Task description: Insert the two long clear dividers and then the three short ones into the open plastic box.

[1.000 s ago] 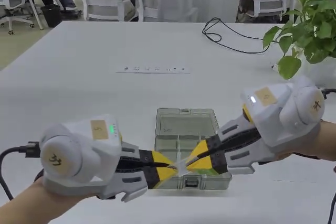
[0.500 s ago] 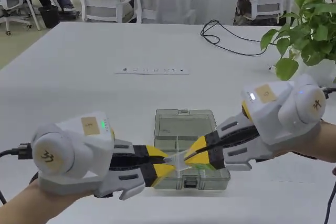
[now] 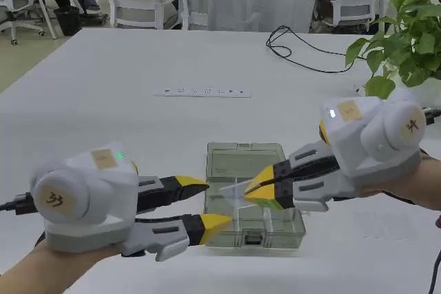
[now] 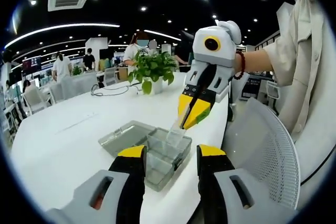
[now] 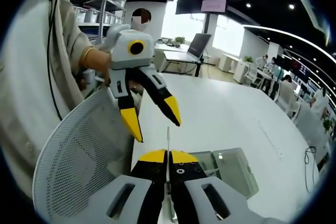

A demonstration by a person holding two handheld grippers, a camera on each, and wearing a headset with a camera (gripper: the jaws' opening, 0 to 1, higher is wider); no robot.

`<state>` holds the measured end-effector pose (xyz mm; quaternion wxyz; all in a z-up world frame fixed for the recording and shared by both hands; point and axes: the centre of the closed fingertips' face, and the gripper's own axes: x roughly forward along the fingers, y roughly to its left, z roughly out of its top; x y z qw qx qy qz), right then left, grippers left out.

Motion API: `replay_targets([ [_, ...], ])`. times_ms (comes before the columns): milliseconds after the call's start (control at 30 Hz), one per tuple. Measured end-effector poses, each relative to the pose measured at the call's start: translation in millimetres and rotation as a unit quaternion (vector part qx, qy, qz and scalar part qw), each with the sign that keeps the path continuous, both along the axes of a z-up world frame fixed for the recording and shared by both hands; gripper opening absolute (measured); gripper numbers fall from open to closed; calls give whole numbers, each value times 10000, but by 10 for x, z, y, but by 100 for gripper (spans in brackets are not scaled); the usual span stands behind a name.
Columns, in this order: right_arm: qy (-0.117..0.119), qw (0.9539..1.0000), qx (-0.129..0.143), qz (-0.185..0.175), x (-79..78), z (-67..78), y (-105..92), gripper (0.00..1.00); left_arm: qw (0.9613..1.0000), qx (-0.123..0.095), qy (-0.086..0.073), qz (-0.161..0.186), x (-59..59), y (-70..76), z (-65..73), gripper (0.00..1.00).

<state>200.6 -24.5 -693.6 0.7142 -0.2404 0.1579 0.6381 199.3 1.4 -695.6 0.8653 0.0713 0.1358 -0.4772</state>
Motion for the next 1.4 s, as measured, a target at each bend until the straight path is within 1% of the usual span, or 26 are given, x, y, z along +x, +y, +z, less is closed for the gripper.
replay_targets([
  [133, 5, 9999, -33, -106, 50, -10, -10, 2, 9998, -95, 30, 184, 45, 47, 9, 44],
  [300, 60, 9996, -63, -273, 123, -29, -23, 2, 9992, -186, 131, 343, 73, 76, -1, 51],
  [400, 123, 9992, -83, -371, 163, -41, -32, 2, 9989, -159, 177, 411, 92, 95, -27, 55],
  [467, 230, 9984, -143, -488, 195, -66, -48, 2, 9987, -164, 199, 431, 100, 95, -38, 58],
  [533, 238, 9982, -132, -540, 229, -70, -48, 2, 9985, -172, 212, 468, 104, 99, -39, 60],
  [567, 271, 9976, -172, -610, 254, -84, -59, 2, 9985, -174, 206, 486, 109, 103, -41, 60],
  [667, 278, 9971, -188, -678, 296, -91, -58, 2, 9981, -196, 219, 537, 123, 115, -44, 63],
  [767, 249, 9967, -190, -744, 342, -92, -66, 2, 9978, -138, 258, 587, 138, 128, -73, 66],
  [833, 243, 9964, -204, -787, 370, -96, -70, 2, 9978, -90, 250, 615, 153, 139, -86, 68],
  [967, 211, 9956, -254, -877, 415, -106, -80, 2, 9976, -91, 252, 644, 173, 141, -81, 73],
  [1033, 265, 9950, -282, -925, 436, -120, -83, 2, 9973, -98, 253, 676, 184, 144, -75, 74],
  [1167, 282, 9934, -348, -1055, 504, -150, -99, 2, 9968, -123, 242, 757, 199, 158, -70, 77],
  [1267, 369, 9913, -409, -1195, 561, -189, -124, 2, 9965, -122, 259, 790, 200, 158, -86, 79],
  [1333, 356, 9904, -459, -1258, 603, -214, -133, 2, 9962, -106, 292, 811, 203, 162, -105, 80],
  [1400, 437, 9893, -474, -1312, 626, -235, -130, 2, 9961, -97, 272, 833, 209, 166, -105, 82],
])
